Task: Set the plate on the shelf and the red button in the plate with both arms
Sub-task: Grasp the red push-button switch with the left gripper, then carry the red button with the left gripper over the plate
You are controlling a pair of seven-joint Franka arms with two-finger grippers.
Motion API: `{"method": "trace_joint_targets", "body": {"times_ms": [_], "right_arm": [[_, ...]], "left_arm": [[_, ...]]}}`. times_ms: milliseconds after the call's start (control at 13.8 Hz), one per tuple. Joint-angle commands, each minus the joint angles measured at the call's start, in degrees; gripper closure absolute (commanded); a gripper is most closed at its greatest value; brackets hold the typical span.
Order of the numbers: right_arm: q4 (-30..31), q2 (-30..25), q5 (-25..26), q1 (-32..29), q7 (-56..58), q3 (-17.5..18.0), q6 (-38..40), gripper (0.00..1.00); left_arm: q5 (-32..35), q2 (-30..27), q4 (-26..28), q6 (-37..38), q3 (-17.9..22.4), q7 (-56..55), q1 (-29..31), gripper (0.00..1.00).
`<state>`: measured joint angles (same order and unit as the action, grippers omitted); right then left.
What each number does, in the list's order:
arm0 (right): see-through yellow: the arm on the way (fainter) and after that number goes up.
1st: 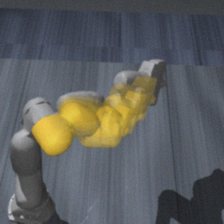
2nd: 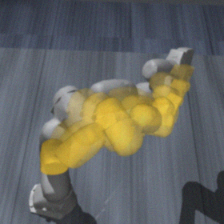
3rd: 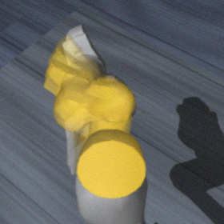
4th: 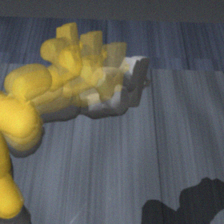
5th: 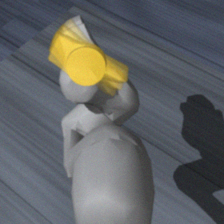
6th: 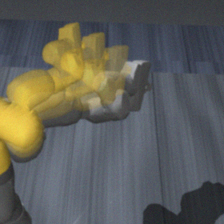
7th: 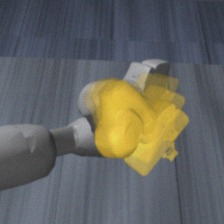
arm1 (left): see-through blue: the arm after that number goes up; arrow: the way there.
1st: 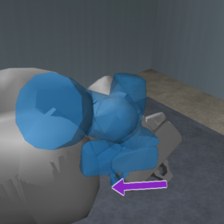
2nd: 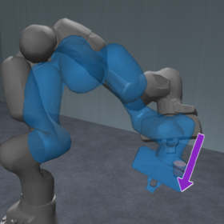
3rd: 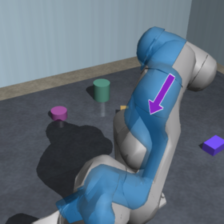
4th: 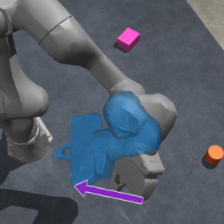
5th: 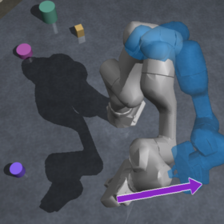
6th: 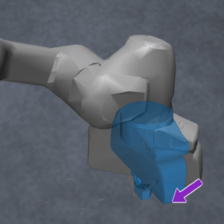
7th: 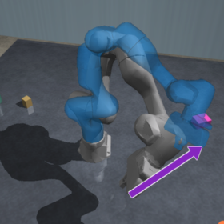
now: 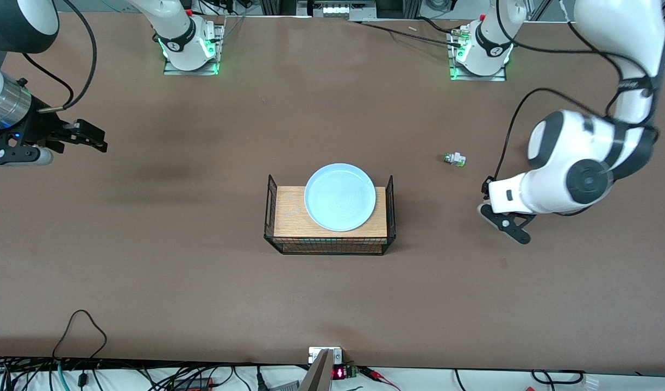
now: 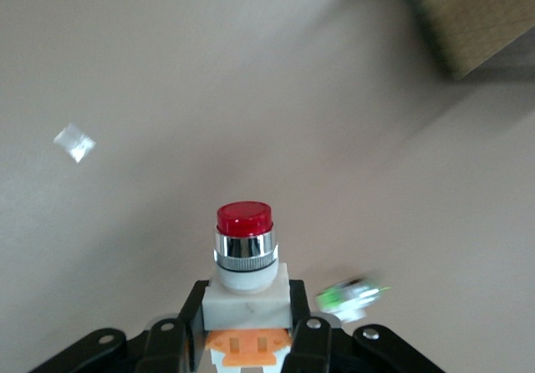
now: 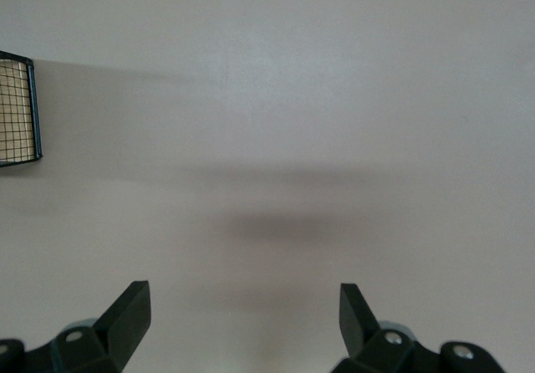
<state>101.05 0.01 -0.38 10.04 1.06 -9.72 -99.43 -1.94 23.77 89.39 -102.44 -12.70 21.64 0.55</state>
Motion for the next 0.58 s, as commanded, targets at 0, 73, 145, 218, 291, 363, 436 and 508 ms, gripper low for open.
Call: {"method": "trace_joint_targets", "body": {"times_ms": [0,73,145,218,291,363,436,508], "right_arm": [[-1.38,-1.07,0.20,-0.20,0.26,0.23,1.52,0.00],[-1.91,-1.50,0.20,-0.20,0.52,0.23,2.13,0.00],[-2.26,-1.59,0.20,-0.20,0.35,0.23,2.40,0.00],[-2.79,-1.51,0.20,-0.20,0.44,0.23,2.58,0.00],[-3.05,-1.51,0.20,-0.11,0.52,0.32,2.58,0.00],[-3.14,-1.51,0.29,-0.02,0.52,0.41,2.58,0.00],[-3.14,-1.51,0.37,-0.02,0.52,0.41,2.58,0.00],[-3.14,-1.51,0.38,-0.11,0.52,0.32,2.58,0.00]], "left_arm": [[-5.61,1.19,-10.18,5.05,-5.29,-12.09,-0.47,0.90],[-5.62,1.28,-12.12,5.06,-8.45,-18.42,-1.25,0.90],[-5.45,1.89,-13.88,4.54,-10.48,-25.53,-3.43,0.90],[-5.44,3.11,-15.81,2.79,-10.33,-31.86,-6.59,0.90],[-5.10,4.26,-17.31,0.34,-10.33,-35.58,-9.40,0.90],[-3.70,5.75,-17.85,-2.64,-10.24,-38.75,-12.04,0.90],[-0.99,6.98,-17.85,-5.54,-10.33,-41.74,-14.50,0.90],[2.60,8.91,-17.85,-8.10,-10.24,-44.90,-17.14,0.90]]}}
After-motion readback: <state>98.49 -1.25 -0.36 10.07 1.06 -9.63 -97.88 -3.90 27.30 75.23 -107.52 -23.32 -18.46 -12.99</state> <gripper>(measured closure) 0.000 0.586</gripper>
